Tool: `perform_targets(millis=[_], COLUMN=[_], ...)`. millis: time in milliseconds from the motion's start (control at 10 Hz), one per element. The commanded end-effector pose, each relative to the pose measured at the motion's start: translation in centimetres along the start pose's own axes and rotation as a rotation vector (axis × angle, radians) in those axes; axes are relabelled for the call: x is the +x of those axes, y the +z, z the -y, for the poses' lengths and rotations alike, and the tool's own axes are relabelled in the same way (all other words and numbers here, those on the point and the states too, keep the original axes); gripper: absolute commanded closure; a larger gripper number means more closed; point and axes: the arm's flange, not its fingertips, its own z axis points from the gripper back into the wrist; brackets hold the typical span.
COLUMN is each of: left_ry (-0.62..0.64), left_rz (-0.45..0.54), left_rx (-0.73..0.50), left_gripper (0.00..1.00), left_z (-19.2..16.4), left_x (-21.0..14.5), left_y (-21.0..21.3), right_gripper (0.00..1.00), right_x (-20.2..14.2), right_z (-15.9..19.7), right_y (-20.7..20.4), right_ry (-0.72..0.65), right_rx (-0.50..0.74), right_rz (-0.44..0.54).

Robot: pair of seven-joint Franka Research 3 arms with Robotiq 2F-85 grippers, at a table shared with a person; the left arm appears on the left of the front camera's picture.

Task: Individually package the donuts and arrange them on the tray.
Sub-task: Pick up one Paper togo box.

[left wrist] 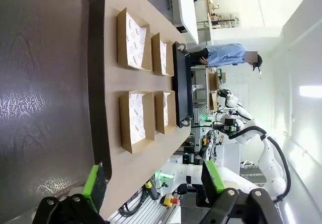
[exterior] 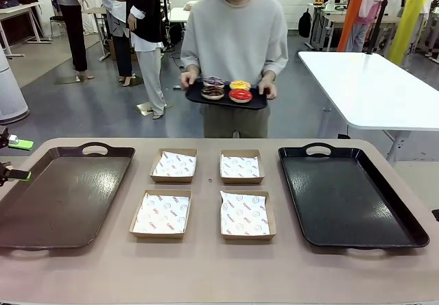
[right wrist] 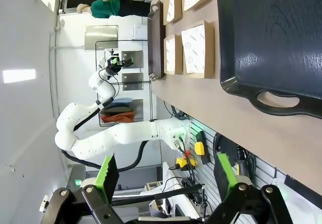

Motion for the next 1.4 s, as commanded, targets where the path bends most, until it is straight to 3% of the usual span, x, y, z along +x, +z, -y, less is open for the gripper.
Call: perform_targets(millis=[0,1300], left_ry=[0.006,0.006], left_rz=[0.011,0.011], left_rx=[-0.023,-0.023], left_gripper=[0.0,0.0], left_z=[0.04,0.04], left_x=[-0.07,-0.07], left_y=[0.1,0.1], right_gripper=[0.0,0.0], right_x=[-0.05,-0.05], right_z=[-0.06,-0.06], right_y=[-0.08,-0.08], right_ry=[0.0,0.0], right_rx=[0.01,0.01], right_rz=[-0.005,-0.005])
